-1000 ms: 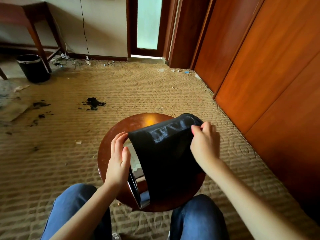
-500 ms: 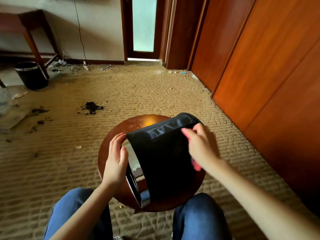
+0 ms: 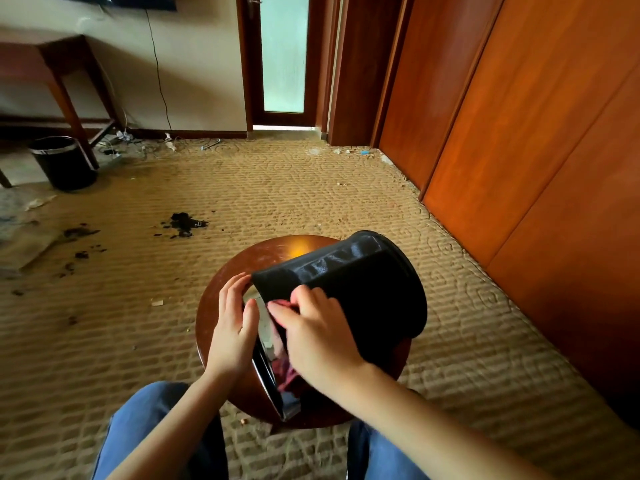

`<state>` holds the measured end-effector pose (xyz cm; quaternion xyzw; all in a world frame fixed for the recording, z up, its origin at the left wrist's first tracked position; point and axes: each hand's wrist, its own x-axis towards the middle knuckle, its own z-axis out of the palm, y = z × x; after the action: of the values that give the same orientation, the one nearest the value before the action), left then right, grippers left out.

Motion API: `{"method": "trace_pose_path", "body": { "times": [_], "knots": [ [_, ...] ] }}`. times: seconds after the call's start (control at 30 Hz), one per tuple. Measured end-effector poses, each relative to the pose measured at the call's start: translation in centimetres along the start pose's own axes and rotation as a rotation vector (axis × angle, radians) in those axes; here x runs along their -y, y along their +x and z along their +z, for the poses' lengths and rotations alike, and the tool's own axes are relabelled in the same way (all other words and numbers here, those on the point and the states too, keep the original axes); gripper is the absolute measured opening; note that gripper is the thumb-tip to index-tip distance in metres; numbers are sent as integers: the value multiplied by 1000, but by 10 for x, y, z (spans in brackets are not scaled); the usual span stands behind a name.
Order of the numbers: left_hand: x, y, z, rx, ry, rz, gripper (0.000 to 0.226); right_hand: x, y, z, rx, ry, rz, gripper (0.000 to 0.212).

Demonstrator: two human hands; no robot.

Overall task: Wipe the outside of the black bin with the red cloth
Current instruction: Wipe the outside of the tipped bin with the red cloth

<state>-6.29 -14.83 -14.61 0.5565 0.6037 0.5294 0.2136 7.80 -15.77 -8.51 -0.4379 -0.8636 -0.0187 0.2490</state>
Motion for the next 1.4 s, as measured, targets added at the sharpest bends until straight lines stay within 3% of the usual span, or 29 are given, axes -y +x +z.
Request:
{"method": "trace_pose_path", "body": {
  "times": [0.1,0.23,0.3,0.57,0.7,0.83,0.93,1.07,1.23,1.4],
  "knots": [
    [-1,-1,0,-7,4,3,63,-49,-6,-15,-6,-27,88,48],
    [-3,-7,3,-11,18,42,61,-126,10,-38,34,-207,501,41],
    [-3,-9,3,-14,22,70,62,-127,15,-39,38,-242,580,40],
    [5,7,-1,-30,18,56,62,-3,-18,-7,47,-40,93,50],
    [6,9,-1,-44,9,20,61,-8,8,-13,103,-36,154,54],
    [1,-4,2,-46,27,46,59,-3,62,-13,273,-159,223,32],
    [-2,-12,4,-41,30,73,57,-2,87,-7,372,-244,218,27],
    [0,0,0,-38,11,47,56,-5,60,-12,271,-268,197,33],
    [5,11,-1,-28,-20,9,59,-13,-12,-24,152,-204,178,59],
    [1,-8,7,-26,-70,24,50,-11,22,-26,223,-270,155,46]
  ]
}}
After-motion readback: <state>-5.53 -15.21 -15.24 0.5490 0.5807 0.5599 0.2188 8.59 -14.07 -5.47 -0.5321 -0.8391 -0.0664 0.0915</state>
